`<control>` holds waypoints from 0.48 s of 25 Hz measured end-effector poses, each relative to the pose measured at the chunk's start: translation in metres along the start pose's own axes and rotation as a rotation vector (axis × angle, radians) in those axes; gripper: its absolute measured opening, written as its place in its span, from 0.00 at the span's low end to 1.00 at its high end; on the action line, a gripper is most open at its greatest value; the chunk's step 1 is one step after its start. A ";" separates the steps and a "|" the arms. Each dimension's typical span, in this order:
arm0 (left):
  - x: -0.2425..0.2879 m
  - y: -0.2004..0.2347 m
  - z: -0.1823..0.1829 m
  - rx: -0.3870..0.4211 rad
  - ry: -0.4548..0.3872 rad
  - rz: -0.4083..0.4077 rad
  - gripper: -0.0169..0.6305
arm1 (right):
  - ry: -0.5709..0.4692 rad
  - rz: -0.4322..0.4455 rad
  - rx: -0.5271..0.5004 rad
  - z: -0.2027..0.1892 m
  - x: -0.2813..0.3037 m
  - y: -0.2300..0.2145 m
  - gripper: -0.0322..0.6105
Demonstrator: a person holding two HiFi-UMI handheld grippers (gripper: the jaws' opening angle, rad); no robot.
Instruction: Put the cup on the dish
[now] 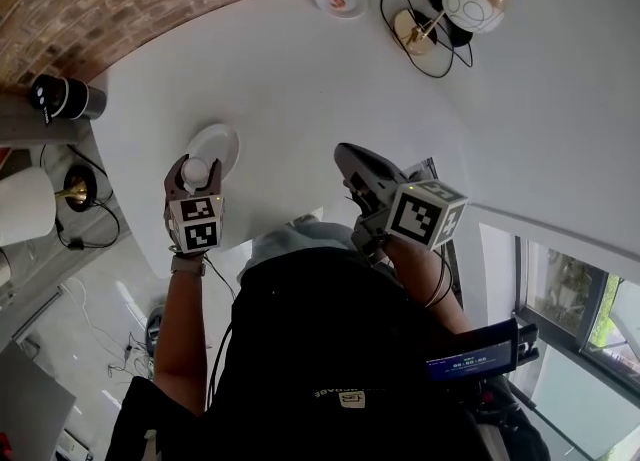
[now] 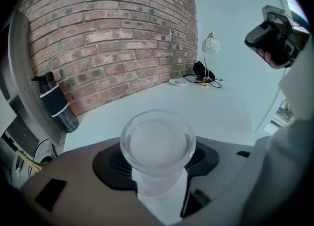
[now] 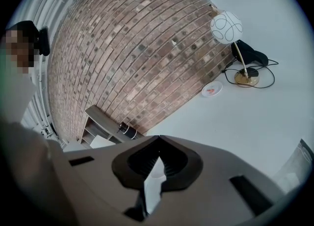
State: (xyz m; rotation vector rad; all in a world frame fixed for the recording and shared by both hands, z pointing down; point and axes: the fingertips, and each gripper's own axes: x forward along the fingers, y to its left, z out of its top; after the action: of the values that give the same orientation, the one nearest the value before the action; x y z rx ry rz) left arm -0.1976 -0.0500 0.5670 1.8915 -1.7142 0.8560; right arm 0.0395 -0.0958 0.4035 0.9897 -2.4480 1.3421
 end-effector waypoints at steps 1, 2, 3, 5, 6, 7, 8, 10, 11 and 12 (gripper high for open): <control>0.003 0.001 -0.002 -0.003 0.003 0.001 0.43 | 0.002 -0.004 0.000 0.000 0.001 0.000 0.05; 0.005 0.002 -0.005 -0.007 0.007 -0.001 0.43 | 0.004 -0.009 0.003 0.000 0.002 -0.001 0.05; 0.008 0.002 -0.006 -0.010 0.010 -0.004 0.43 | 0.005 -0.013 0.007 0.000 0.002 -0.002 0.05; 0.012 0.003 -0.009 -0.010 0.017 -0.012 0.43 | 0.007 -0.020 0.013 -0.001 0.004 -0.003 0.05; 0.015 0.003 -0.011 -0.006 0.021 -0.015 0.43 | 0.008 -0.024 0.014 -0.001 0.005 -0.003 0.05; 0.017 0.003 -0.012 -0.003 0.025 -0.017 0.43 | 0.009 -0.027 0.013 -0.001 0.006 -0.003 0.05; 0.019 0.003 -0.014 -0.002 0.030 -0.020 0.43 | 0.010 -0.029 0.012 -0.001 0.007 -0.003 0.05; 0.024 0.004 -0.017 0.000 0.038 -0.023 0.43 | 0.014 -0.032 0.013 -0.002 0.008 -0.004 0.05; 0.026 0.004 -0.019 0.001 0.041 -0.025 0.43 | 0.015 -0.034 0.014 -0.002 0.009 -0.005 0.05; 0.028 0.004 -0.021 0.003 0.044 -0.025 0.43 | 0.017 -0.038 0.016 -0.002 0.009 -0.006 0.05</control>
State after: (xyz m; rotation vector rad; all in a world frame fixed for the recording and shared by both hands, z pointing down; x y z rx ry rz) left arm -0.2039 -0.0561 0.6008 1.8783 -1.6608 0.8850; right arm 0.0359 -0.1001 0.4126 1.0183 -2.3981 1.3539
